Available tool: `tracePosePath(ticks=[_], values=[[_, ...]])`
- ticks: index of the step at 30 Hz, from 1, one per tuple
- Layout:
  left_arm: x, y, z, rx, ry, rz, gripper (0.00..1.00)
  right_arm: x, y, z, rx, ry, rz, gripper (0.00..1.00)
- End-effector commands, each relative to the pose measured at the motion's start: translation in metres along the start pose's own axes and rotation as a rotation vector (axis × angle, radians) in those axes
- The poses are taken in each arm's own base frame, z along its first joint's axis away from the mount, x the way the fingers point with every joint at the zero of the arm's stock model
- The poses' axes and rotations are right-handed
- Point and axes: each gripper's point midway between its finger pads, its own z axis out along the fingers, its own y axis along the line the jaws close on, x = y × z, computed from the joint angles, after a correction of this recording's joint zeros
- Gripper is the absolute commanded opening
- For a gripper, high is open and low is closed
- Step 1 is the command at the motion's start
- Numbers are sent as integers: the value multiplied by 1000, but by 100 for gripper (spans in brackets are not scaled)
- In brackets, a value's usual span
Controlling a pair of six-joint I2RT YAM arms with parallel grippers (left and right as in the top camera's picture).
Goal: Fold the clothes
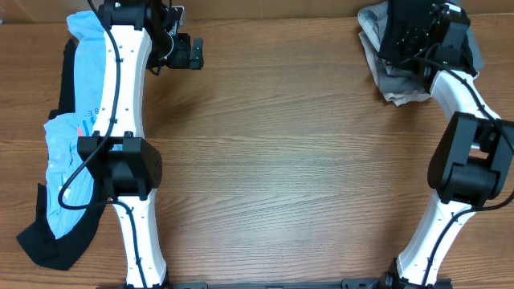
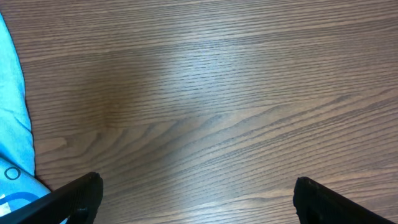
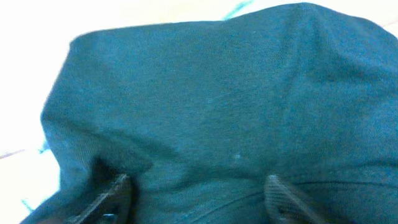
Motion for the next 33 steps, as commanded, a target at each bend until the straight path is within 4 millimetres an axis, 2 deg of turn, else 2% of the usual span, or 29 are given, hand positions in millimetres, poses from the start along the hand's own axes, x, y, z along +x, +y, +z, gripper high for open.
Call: tracePosePath(ticks=[1, 3, 6, 8, 10, 15, 18, 20, 22, 26, 29, 33], values=[[2, 7, 2, -9, 8, -2, 100, -75, 2, -55, 31, -151, -6, 85], [2, 7, 2, -9, 8, -2, 100, -109, 7, -88, 24, -219, -6, 92], [2, 7, 2, -9, 8, -2, 100, -158, 20, -151, 2, -328, -9, 99], [2, 7, 2, -9, 8, -2, 100, -182, 33, -196, -23, -386, -14, 100], [2, 7, 2, -9, 8, -2, 100, -197, 49, -242, -58, -422, -22, 100], [2, 7, 2, -9, 8, -2, 100, -197, 79, -347, -129, -430, -40, 100], [2, 7, 2, -9, 8, -2, 100, -200, 85, -396, -152, -474, -44, 100], [2, 7, 2, -9, 8, -2, 100, -204, 85, -421, -160, -514, -43, 100], [2, 7, 2, -9, 8, -2, 100, -208, 85, -442, -168, -551, -43, 100], [2, 7, 2, -9, 8, -2, 100, -211, 85, -463, -175, -590, -42, 100], [2, 7, 2, -9, 8, -2, 100, -211, 85, -466, -176, -594, -42, 100], [2, 7, 2, -9, 8, -2, 100, -208, 84, -458, -171, -573, -43, 100]])
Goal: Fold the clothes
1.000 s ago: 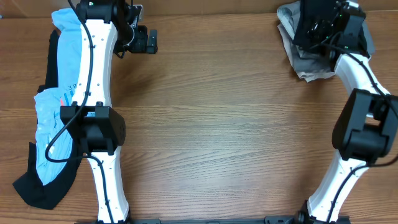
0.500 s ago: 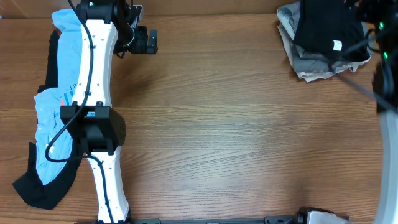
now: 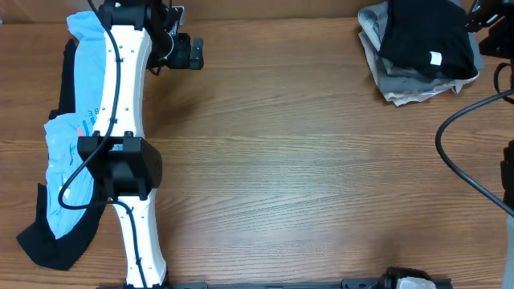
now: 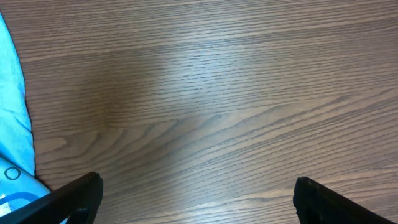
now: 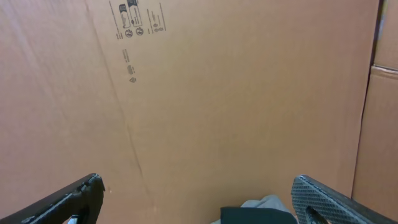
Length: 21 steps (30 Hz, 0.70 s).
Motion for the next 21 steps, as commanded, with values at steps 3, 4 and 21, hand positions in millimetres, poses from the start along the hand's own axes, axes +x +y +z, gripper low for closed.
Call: tracePosePath(ticks=[3, 4, 21], values=[[2, 7, 2, -9, 8, -2, 100, 22, -3, 3, 11, 81, 2, 100], [2, 7, 2, -9, 8, -2, 100, 28, -2, 1, 12, 108, 2, 100], [2, 7, 2, -9, 8, -2, 100, 113, 13, -138, -85, 253, 3, 100]])
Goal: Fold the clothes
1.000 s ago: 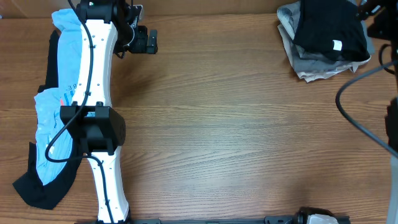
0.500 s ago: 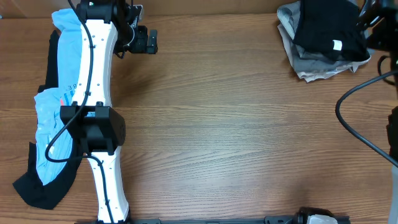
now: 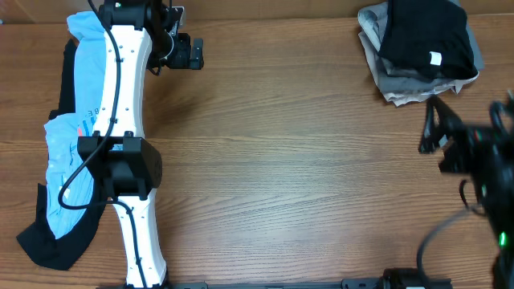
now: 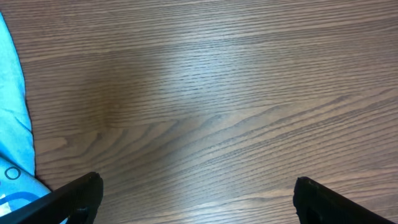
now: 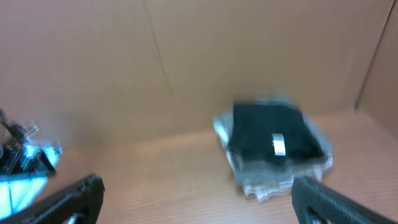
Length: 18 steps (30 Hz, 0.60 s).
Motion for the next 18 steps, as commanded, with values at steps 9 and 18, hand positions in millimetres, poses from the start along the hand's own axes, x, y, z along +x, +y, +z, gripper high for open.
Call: tracePosePath(ticks=[9, 18], values=[[2, 6, 2, -9, 9, -2, 100, 97, -9, 16, -83, -217, -1, 100], [2, 6, 2, -9, 9, -2, 100, 160, -16, 32, -122, -335, -5, 100]])
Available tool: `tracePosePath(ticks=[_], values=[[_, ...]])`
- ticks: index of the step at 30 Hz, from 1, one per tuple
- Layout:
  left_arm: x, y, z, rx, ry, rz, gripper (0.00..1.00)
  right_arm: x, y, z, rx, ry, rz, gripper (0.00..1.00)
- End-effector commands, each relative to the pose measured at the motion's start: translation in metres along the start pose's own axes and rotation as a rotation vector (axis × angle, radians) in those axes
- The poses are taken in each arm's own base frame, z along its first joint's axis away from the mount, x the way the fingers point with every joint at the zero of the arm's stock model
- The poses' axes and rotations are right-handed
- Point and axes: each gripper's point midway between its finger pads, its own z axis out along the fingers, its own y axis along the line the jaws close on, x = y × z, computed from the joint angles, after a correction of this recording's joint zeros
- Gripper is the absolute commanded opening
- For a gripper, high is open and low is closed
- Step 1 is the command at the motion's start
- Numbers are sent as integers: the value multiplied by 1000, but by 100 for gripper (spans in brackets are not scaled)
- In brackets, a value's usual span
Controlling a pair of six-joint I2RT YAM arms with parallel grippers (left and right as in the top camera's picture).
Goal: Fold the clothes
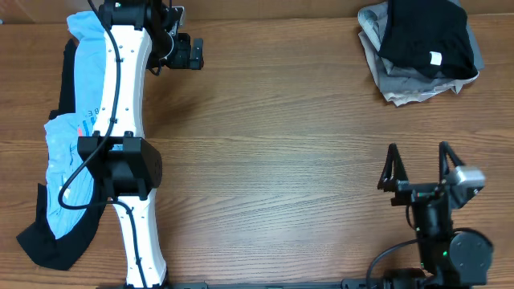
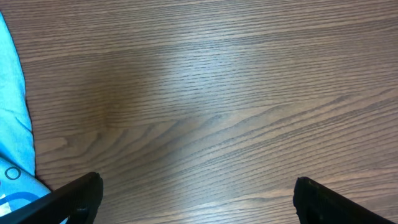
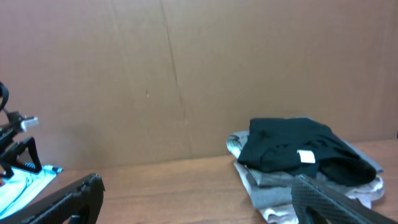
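A folded stack sits at the table's far right: a black garment (image 1: 422, 40) on top of grey ones (image 1: 401, 87). The right wrist view shows that black garment (image 3: 289, 146) from afar. A light blue garment (image 1: 84, 60) lies over a black one (image 1: 48, 241) along the left edge, partly under the left arm. My left gripper (image 1: 186, 53) hovers open over bare wood just right of the blue cloth (image 2: 13, 124). My right gripper (image 1: 418, 167) is open and empty at the near right, well short of the stack.
A brown cardboard wall (image 3: 186, 74) stands behind the table's far edge. Wooden tabletop (image 1: 281, 160) stretches between the two clothes piles. The left arm's white links (image 1: 120, 104) lie over the left pile.
My right arm has drawn back from beside the table's right edge to the near right edge, its open gripper now facing the far wall. The left arm and the clothes have not moved.
My right gripper was first down on the black garment atop the far-right stack. Then it was off the stack and mostly out of the overhead view, the black garment lying folded there. It then showed at the right edge and now rests at the near right. The left stayed still.
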Motion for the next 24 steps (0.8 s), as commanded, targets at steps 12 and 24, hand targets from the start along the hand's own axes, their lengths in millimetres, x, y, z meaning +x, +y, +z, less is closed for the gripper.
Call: tracePosePath(ticks=[12, 24], values=[[2, 7, 2, -9, 8, -2, 100, 82, -15, -3, 7, 8, 28, 100], [2, 7, 2, -9, 8, -2, 100, 120, -30, -3, 63, 116, 34, 100]])
